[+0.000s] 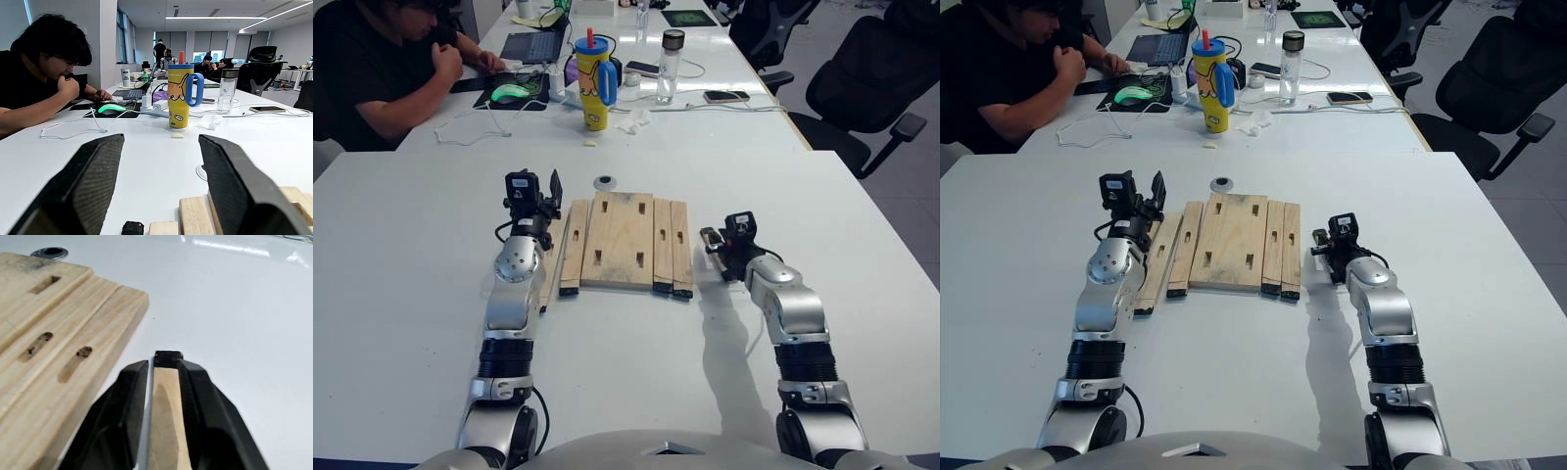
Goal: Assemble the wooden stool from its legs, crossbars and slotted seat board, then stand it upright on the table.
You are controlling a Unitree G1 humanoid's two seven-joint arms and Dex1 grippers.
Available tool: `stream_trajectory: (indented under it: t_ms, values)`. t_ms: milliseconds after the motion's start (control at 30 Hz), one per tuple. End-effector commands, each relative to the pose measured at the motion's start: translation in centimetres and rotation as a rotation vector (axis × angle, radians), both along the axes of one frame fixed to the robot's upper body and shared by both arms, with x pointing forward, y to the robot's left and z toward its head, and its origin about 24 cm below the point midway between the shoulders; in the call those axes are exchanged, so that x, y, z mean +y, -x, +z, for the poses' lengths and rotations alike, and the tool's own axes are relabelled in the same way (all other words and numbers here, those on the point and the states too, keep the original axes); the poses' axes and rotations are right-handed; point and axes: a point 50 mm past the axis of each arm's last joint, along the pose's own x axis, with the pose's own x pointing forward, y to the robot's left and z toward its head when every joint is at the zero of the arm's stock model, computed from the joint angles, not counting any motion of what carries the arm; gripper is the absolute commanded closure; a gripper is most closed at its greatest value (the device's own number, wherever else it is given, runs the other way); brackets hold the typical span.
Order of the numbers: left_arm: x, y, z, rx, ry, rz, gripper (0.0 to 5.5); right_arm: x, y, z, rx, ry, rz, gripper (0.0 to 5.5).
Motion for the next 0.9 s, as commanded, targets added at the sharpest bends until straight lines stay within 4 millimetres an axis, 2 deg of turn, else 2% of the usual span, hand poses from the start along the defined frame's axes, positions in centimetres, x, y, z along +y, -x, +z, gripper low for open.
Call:
stream_trajectory:
  t_ms: [33,233,467,600,733,900]
  values:
    - [-0.1,0.1,-0.1,0.004,0.000,0.004,2.67,-0.1,0.2,-0.9,0.062,0.005,0.031,3.52]
    - [-0.2,0.1,-0.2,0.009,0.000,-0.001,2.67,-0.1,0.4,-1.5,0.105,0.035,0.031,2.60]
    - [-0.1,0.1,-0.3,0.013,-0.001,-0.005,2.67,-1.0,0.5,-2.4,0.153,0.042,-0.020,2.60]
    - [-0.2,0.1,-0.3,0.014,-0.003,-0.007,2.67,-1.3,1.1,-3.7,0.240,0.018,-0.019,2.60]
    - [-0.1,0.0,-0.2,0.010,-0.004,-0.006,2.67,-0.7,1.8,-4.6,0.328,-0.048,0.010,3.14]
    - [-0.3,-0.2,0.0,0.017,0.002,-0.057,2.67,-0.3,1.8,-4.6,0.341,-0.090,0.009,3.97]
